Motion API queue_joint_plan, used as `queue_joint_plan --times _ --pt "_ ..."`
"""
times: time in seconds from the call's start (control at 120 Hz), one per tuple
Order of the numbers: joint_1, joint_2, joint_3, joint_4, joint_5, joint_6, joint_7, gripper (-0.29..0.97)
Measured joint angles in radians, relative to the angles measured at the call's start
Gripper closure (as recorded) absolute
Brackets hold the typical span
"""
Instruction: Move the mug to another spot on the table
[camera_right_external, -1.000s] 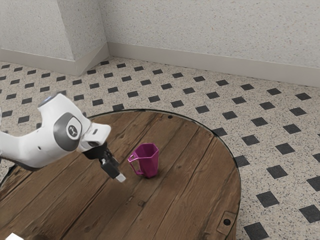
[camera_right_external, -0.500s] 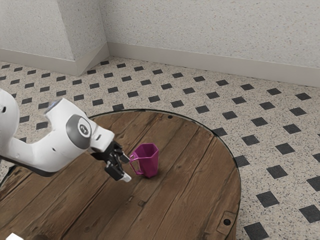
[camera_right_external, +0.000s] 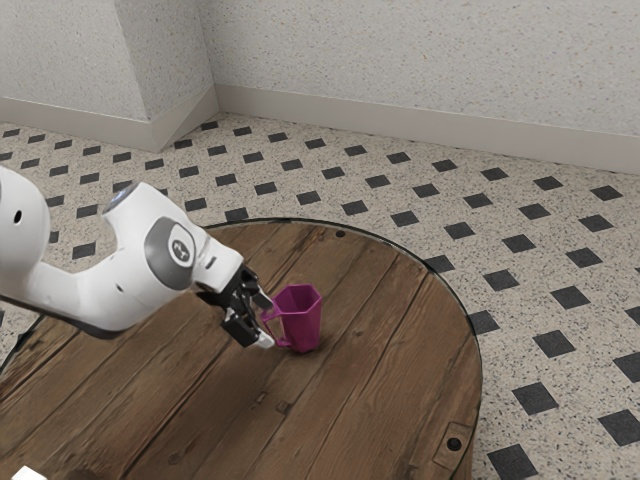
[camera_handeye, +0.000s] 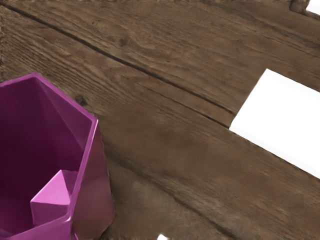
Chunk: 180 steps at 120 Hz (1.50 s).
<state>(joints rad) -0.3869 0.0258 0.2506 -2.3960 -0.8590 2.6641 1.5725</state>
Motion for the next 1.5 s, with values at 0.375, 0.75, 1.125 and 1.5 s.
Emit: queue_joint_plan --times 0.375,0.75,1.125,1.5 --pt "0.076 0.060 0.007 0.098 0.186 -0.023 -0.115 0.00" --pt "0.066 0.141 0.004 0.127 0.358 -0.099 -0.450 0.00" --pt "0.048 0.234 0.001 0.192 0.369 -0.106 -0.628 0.00" --pt "0.043 0.250 -0.001 0.202 0.367 -0.090 -0.663 0.02"
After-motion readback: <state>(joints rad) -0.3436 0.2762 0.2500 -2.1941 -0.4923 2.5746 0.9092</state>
